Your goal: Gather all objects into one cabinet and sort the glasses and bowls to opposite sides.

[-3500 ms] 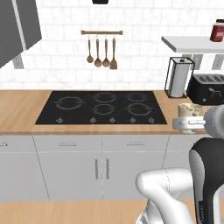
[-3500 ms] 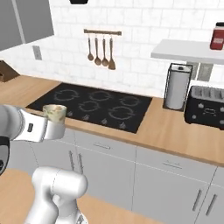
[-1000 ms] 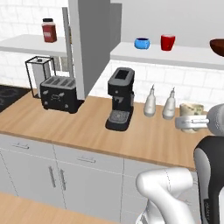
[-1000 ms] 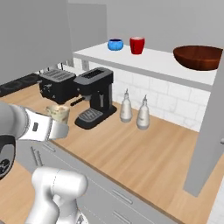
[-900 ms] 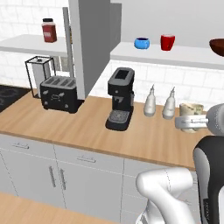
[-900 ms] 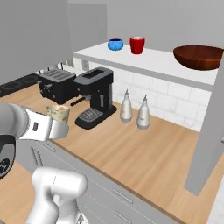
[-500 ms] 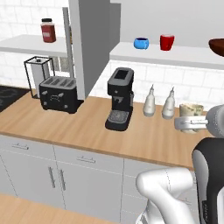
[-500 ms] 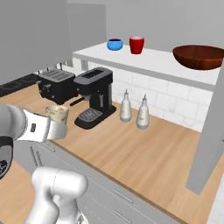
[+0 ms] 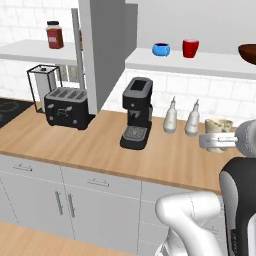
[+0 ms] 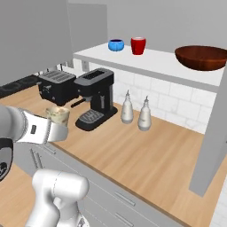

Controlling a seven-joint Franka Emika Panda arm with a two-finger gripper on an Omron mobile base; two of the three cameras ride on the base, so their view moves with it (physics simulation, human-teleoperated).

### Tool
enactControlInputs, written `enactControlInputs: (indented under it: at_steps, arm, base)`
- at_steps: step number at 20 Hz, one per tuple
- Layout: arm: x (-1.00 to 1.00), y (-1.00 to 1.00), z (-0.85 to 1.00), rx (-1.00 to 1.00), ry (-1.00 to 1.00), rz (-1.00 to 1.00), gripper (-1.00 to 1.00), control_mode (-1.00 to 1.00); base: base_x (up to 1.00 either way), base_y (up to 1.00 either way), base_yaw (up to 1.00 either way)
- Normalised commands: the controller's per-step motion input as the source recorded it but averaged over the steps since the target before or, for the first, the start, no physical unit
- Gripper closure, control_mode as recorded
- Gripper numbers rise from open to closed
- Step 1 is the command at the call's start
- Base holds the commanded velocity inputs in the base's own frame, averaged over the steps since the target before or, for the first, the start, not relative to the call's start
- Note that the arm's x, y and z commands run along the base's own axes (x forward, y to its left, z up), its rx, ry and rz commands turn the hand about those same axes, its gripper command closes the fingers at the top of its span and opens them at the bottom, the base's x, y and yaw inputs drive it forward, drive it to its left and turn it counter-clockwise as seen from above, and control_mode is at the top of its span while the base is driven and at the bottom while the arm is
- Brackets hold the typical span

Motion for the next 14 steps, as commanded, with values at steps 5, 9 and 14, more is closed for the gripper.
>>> enactControlInputs:
  at_steps: [5, 9, 14]
  arm:
    - [0.18, -0.18, 0.0, 0.03, -0.12, 0.0, 1.0, -1.0]
    - [0.0, -0.17, 0.09, 0.03, -0.11, 0.0, 1.0, -1.0]
    - [-0.05, -0.1, 0.31, 0.0, -0.04, 0.0, 1.0, -1.0]
  base:
    - [0.0, 0.0, 0.0]
    - [0.0, 0.0, 0.0]
    - [0.0, 0.0, 0.0]
